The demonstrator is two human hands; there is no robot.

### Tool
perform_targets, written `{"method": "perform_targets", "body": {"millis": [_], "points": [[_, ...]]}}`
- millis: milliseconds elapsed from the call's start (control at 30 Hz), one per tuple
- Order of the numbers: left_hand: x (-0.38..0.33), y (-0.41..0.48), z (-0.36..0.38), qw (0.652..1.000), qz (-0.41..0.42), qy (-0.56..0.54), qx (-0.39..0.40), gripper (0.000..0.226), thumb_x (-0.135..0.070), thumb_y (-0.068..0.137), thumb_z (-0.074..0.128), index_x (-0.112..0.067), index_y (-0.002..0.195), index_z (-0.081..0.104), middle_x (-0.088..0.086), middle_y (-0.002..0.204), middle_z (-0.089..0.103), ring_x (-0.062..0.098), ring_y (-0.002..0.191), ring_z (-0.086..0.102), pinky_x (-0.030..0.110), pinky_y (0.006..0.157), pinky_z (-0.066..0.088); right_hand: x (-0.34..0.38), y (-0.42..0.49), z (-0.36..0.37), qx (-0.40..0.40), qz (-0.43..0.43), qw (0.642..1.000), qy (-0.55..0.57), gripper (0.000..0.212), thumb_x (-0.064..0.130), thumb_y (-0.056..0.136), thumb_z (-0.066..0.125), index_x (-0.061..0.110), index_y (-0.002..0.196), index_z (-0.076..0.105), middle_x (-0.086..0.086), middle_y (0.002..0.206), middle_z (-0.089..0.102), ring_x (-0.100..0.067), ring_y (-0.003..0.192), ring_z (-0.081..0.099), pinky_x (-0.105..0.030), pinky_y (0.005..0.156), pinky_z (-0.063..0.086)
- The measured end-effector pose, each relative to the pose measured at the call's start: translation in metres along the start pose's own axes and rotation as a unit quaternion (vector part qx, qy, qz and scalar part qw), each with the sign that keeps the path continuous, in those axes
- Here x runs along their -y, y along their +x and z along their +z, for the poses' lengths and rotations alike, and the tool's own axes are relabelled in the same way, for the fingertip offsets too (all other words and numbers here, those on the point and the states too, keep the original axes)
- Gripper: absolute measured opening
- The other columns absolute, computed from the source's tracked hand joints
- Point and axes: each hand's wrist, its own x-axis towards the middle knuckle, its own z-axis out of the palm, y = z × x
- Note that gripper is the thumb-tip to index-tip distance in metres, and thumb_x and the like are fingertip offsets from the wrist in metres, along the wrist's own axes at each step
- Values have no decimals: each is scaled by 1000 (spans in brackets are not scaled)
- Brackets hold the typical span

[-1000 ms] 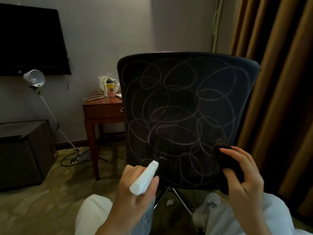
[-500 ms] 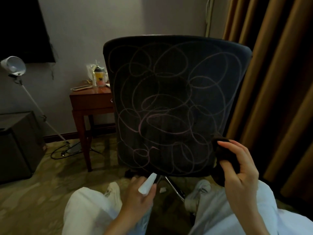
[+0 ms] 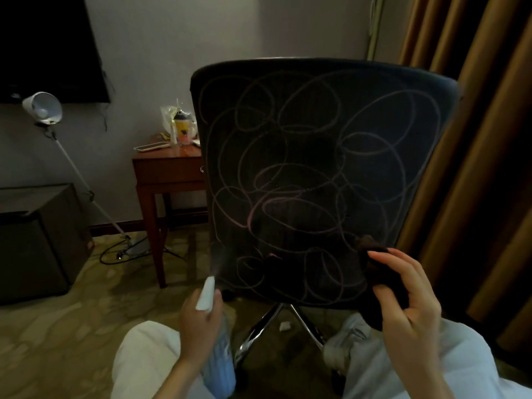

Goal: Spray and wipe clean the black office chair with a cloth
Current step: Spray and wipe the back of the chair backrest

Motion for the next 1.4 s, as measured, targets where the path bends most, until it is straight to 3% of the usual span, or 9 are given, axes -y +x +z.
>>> {"method": "perform_targets", "body": {"millis": [133,233,467,633,867,967,1133,1267,1400], "points": [[-68,4,-23,988,148,-37,16,25,-42,86,61,-18,86,58,6,72,55,18,65,57,21,52,44,1,5,6,-1,3,1000,11,49,10,74,50,50,100,60,4,120,54,-5,114,49,-5,92,37],[-125,0,-31,963,264,-41,39,26,-41,84,52,-15,80,55,-1,65,50,15,61,54,15,47,40,4,7,9,-5,-4,1000,16,50,9,74,51,52,99,59,5,119,55,-4,114,49,-5,92,37],[-178,-1,8,928,311,-122,164,23,-35,87,54,-13,80,56,-6,67,51,12,59,52,16,54,38,14,3,-1,-31,-30,999,6,52,3,69,52,46,98,62,10,117,56,-1,112,50,-5,90,38],[-175,-3,43,930,312,-100,169,27,-37,88,55,-11,80,56,-3,68,51,13,61,53,22,54,40,15,-2,-13,-51,-20,998,-8,57,2,67,52,50,97,62,14,116,56,1,111,51,-3,88,39],[-177,27,-9,960,224,-166,-12,9,-36,86,62,-31,82,56,-3,69,57,2,61,58,21,50,47,9,-1,-7,-42,-22,999,-21,58,2,63,53,49,96,61,22,113,54,-1,110,52,-3,88,37],[-173,50,-42,962,213,-140,-98,17,-25,90,58,-35,79,51,-8,72,54,-8,61,58,13,50,46,10,1,3,-25,-25,999,-14,53,3,63,55,44,97,62,24,113,55,-1,109,52,-5,90,36],[-151,64,-76,968,238,-53,-62,5,-38,80,57,-38,83,54,-3,76,59,-5,72,60,6,54,45,11,-1,24,11,-21,1000,7,56,5,62,55,47,99,62,29,112,54,4,108,51,-4,90,36],[-116,71,-92,970,233,2,-74,50,-57,74,50,-15,98,60,8,81,60,13,76,60,7,55,45,1,-7,46,49,7,999,23,52,8,65,54,48,98,63,24,114,54,-1,110,52,-26,92,43],[-79,83,-108,973,205,45,-98,51,-57,77,50,-14,102,59,3,83,59,16,79,60,18,55,48,-5,-10,84,111,32,992,44,48,11,67,54,47,97,62,25,114,53,-1,111,50,-25,94,40]]}}
